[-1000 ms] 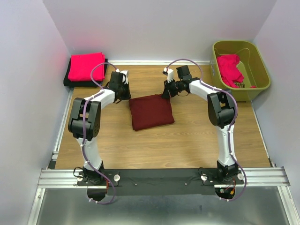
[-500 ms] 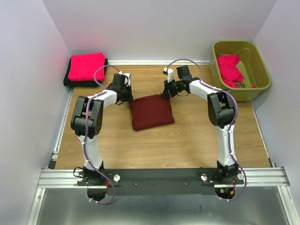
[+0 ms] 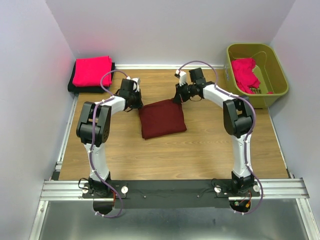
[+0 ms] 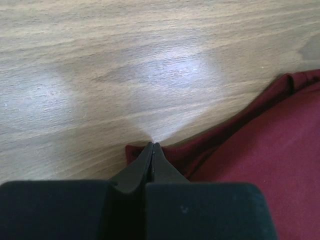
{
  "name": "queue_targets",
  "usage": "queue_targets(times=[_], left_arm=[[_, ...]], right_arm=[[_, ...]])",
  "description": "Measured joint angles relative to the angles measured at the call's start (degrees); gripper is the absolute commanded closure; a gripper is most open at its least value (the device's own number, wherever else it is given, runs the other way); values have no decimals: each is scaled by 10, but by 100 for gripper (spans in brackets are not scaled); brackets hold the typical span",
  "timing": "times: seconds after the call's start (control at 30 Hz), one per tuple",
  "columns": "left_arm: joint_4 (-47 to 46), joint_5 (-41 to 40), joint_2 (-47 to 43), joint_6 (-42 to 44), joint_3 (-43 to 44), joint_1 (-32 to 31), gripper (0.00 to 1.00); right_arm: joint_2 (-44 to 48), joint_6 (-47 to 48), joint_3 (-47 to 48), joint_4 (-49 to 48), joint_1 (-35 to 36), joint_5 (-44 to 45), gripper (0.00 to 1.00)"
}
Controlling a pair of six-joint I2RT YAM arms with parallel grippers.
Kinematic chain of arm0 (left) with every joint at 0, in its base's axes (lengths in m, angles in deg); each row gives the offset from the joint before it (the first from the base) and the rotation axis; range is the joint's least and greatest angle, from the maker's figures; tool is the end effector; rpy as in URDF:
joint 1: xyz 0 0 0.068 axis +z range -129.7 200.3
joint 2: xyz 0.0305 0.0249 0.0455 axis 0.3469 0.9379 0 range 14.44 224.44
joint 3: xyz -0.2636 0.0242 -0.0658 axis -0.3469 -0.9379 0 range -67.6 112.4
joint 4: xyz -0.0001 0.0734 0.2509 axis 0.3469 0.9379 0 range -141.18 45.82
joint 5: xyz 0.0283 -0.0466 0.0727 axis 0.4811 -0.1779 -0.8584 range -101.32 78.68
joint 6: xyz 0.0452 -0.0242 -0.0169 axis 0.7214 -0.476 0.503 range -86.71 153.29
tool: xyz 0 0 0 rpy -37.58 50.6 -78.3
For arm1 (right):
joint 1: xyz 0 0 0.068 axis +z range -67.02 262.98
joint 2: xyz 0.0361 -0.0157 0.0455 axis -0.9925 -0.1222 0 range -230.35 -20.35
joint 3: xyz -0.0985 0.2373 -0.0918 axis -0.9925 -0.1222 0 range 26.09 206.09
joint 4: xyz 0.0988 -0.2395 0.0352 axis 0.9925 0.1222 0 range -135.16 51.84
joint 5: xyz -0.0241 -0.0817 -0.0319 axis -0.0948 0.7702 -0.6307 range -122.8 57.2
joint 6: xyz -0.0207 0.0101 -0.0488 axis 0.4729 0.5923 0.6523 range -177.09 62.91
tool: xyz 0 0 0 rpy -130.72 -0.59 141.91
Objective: Fold and stack the t-shirts
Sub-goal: Fold the tshirt
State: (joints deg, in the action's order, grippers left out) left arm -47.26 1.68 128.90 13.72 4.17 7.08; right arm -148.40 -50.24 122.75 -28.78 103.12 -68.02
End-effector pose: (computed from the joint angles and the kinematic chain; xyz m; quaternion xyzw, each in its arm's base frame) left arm 0.4116 -0.1048 0.1528 -0.0094 0.9241 -0.2046 0.3227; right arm 0.4553 0.1889 0.1686 -0.3135 0.8391 0.3200 0.3085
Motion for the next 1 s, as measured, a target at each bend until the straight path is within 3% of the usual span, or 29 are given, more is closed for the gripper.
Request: queue_targets(times=[0.3,1.0], left_arm=[[0,1,0,-3,0,0,100],[0,1,0,-4,0,0,100]], right_arm=[[55,-12,-30,-1,0,25,99],[61,-50,-59,-1,0,113,99]])
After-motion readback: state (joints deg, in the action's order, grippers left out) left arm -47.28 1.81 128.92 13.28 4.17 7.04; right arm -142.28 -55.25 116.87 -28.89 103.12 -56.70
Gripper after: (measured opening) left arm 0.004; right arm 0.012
